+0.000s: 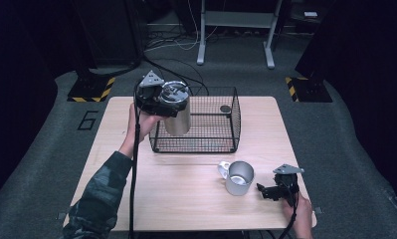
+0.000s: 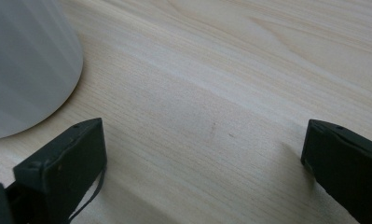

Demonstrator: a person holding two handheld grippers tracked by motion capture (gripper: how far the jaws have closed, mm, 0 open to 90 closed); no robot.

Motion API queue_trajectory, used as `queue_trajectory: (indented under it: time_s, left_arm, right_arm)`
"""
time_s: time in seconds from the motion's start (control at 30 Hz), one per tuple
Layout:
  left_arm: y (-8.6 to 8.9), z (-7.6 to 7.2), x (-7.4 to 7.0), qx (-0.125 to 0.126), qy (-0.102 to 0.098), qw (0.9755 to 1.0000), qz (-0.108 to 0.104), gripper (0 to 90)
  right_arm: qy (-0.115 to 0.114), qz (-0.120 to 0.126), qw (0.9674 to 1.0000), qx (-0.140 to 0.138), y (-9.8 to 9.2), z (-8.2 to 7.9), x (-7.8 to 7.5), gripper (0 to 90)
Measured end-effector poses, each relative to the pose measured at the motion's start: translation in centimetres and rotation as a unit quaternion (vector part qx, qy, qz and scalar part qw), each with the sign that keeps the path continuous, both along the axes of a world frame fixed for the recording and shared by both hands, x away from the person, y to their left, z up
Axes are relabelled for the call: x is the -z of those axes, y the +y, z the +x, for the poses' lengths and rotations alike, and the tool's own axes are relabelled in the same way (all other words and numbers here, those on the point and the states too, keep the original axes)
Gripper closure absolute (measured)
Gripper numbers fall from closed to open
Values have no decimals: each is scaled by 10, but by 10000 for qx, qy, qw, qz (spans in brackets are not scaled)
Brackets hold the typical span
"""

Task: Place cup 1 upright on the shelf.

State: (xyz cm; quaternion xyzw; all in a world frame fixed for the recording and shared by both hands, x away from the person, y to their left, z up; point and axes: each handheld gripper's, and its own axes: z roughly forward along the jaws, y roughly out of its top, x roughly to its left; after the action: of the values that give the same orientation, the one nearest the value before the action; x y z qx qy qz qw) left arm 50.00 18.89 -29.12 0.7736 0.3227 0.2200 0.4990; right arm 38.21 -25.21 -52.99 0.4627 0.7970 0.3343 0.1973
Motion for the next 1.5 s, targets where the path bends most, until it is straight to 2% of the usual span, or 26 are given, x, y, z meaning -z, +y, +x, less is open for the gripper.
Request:
queue_trajectory:
  time_s: [0.1,0.43,0.63,1.23,1.5]
  left_arm:
    - [-1,6,4,-11,33,10000,-51,39]
    - [-3,24,15,-140,134,9998,-11,39]
    - [-3,33,21,-190,178,9996,-84,39]
    - [-14,54,39,-329,347,9988,125,39]
    - [-18,64,50,-422,454,9980,135,39]
  right_arm:
    - [-13,4,10000,5,0,0,0,0]
    - [-7,-4,10000,3,0,0,0,0]
    - [-4,5,10000,0,0,0,0,0]
    - [3,39,10000,44,1,0,0,0]
    - [-5,36,10000,48,1,0,0,0]
